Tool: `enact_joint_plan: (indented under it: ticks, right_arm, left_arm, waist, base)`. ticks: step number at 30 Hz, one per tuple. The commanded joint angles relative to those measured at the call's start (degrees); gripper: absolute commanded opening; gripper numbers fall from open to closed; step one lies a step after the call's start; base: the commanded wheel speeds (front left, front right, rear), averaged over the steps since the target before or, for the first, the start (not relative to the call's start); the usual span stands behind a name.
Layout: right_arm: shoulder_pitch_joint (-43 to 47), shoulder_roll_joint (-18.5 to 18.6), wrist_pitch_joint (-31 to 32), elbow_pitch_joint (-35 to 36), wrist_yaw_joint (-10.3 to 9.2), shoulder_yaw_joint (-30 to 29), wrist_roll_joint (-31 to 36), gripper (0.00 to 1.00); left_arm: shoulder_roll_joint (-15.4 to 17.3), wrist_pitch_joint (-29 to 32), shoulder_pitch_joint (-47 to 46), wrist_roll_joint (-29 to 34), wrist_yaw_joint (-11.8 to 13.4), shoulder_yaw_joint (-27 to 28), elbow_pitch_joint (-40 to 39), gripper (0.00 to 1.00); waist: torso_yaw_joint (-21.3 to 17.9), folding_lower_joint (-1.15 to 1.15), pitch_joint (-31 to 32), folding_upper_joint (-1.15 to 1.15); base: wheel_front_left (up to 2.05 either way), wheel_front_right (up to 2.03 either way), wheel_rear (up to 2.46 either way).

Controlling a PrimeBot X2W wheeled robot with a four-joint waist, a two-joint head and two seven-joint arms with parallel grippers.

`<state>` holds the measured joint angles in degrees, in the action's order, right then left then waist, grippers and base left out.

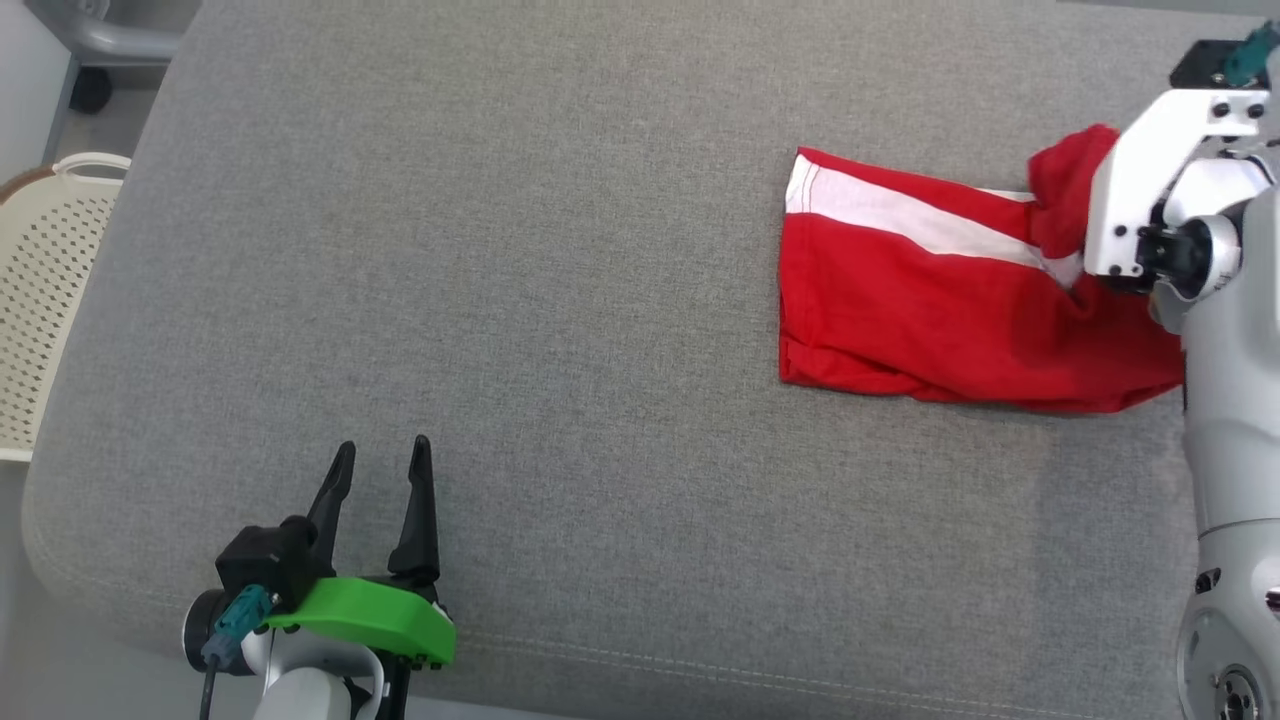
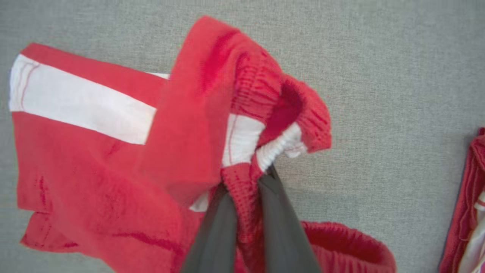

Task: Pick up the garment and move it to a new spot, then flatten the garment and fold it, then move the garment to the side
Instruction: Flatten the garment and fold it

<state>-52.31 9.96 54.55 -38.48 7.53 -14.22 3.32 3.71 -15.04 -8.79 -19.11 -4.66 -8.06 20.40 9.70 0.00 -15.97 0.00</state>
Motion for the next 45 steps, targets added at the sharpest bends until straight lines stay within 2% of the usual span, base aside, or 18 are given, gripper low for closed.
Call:
enact_joint_plan:
  ticks: [1, 9, 18, 26, 39, 40, 41, 45]
  right_arm:
    - [-0.9, -0.4, 0.7, 0.7, -0.10, 1.5, -1.5, 0.00]
    - [-1.9, -3.7, 2.0, 1.1, -0.09, 6.4, -6.0, 0.00]
    - [-3.9, -6.3, -2.6, -2.7, -0.09, 1.1, -2.4, 0.00]
    - [-5.5, -7.0, -5.9, -6.9, -0.08, -2.2, 1.8, 0.00]
    - [-8.2, -7.0, -10.0, -15.5, -0.08, -2.6, 2.9, 0.00]
    - [-8.6, -7.0, -10.5, -16.1, -0.08, -2.2, 2.3, 0.33]
    - [-8.9, -7.0, -10.8, -16.8, -0.08, -1.7, 1.8, 1.00]
    - [-11.2, -7.0, -12.6, -19.4, -0.08, 0.4, -2.4, 1.00]
  left_arm:
    - [-0.1, -0.2, 0.5, -0.4, -0.3, 0.1, 0.1, 1.00]
    - [-0.3, -0.2, 1.4, -0.6, -0.7, -0.5, 0.8, 1.00]
    - [-0.5, -0.2, 2.4, -1.1, -0.9, -1.4, 1.3, 1.00]
    - [-0.6, -0.2, 2.4, -1.4, -0.9, -2.2, 1.4, 1.00]
    - [-0.8, -0.2, 1.2, -2.3, -1.1, -2.9, 1.9, 1.00]
    - [-0.8, -0.2, 1.1, -2.4, -1.0, -2.9, 1.9, 1.00]
    - [-0.8, -0.2, 1.0, -2.5, -1.0, -2.8, 1.9, 1.00]
    - [-0.8, -0.2, 0.8, -2.9, -0.6, -2.5, 1.9, 1.00]
  waist:
    - [0.1, 0.00, 1.0, 0.00]
    - [2.1, 0.00, 3.0, 0.00]
    - [6.2, 0.00, 2.7, 0.00]
    - [8.8, 0.00, 1.6, 0.00]
    - [10.9, 0.00, 0.0, 0.00]
    - [10.8, 0.00, -0.1, 0.00]
    - [10.7, 0.00, -0.1, 0.00]
    - [9.8, 0.00, -0.1, 0.00]
  base:
    - [0.00, 0.00, 0.00]
    - [0.00, 0.00, 0.00]
    - [0.00, 0.00, 0.00]
    - [0.00, 0.00, 0.00]
    - [0.00, 0.00, 0.00]
    - [0.00, 0.00, 0.00]
    - [0.00, 0.00, 0.00]
    - [0.00, 0.00, 0.00]
